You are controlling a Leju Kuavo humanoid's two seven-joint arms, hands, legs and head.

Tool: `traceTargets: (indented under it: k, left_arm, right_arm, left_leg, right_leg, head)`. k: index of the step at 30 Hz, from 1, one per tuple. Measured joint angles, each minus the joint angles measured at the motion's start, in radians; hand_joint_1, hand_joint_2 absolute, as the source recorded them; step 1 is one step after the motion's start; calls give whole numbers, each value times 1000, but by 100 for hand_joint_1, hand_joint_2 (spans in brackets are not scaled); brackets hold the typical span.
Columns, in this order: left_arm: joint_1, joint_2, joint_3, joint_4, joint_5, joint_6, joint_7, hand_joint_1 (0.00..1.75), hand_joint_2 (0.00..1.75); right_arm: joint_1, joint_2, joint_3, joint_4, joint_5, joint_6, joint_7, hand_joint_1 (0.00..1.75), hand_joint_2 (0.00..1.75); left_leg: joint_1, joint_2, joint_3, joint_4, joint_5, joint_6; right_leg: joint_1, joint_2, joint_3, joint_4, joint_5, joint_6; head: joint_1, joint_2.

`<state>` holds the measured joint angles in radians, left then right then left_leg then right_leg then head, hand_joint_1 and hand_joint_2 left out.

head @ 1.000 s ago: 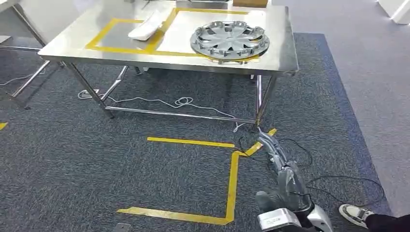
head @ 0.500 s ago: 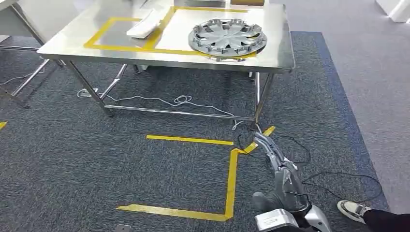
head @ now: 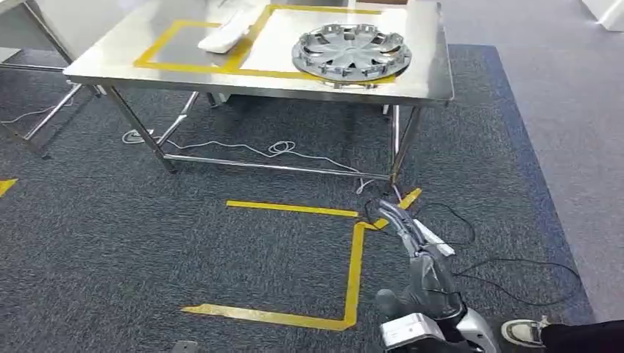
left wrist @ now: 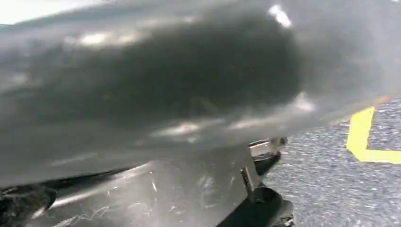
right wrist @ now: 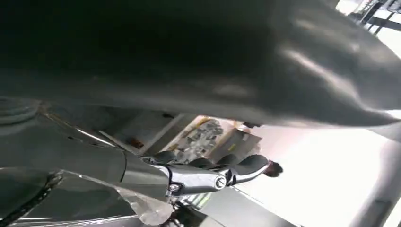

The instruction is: Take the parts from the cabinet and place them on the table.

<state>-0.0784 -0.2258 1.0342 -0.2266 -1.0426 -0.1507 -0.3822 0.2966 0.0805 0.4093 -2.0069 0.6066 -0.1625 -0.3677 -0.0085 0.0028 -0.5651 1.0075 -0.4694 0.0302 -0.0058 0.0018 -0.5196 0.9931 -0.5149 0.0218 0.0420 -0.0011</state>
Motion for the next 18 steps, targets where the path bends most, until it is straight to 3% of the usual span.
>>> traceTargets:
  k: [3,8,12,15,17,18]
  left_arm:
    - [0,2,2,0,7,4,1,0,0]
    - [1,8,9,0,9,6,1,0,0]
    - [1,13,19,0,18,8,1,0,0]
    - [1,16,24,0,23,8,1,0,0]
    - [-1,14,28,0,32,8,-2,0,0]
    - [-1,13,33,0,39,8,-3,0,0]
  right_arm:
    - [-3,0,3,11,0,-2,0,0,0]
    - [-13,0,8,27,1,-4,0,0,0]
    - [-21,0,16,39,0,-3,1,0,0]
    - [-35,0,22,48,-2,3,1,0,0]
    - [-44,0,24,53,-6,10,0,0,0]
    - [-52,0,24,58,-9,17,-1,0,0]
  left_leg:
    - [2,0,1,-4,5,5]
    - [4,0,0,-6,10,-2]
    - [3,0,-2,-4,10,-2]
    - [0,-1,-3,-8,12,1]
    - [12,0,9,-41,30,-2]
    - [14,0,6,-42,33,3]
  right_leg:
    - [4,-1,-1,0,1,-3]
    - [5,-2,-4,1,5,-10]
    - [4,-2,-4,2,6,-9]
    - [2,-4,-2,-5,11,-1]
    - [3,-3,-14,11,-10,6]
    - [3,-3,-35,60,-48,11]
  head:
    - [0,0]
    - [0,0]
    - [0,0]
    - [0,0]
    - [2,0]
    - [4,0]
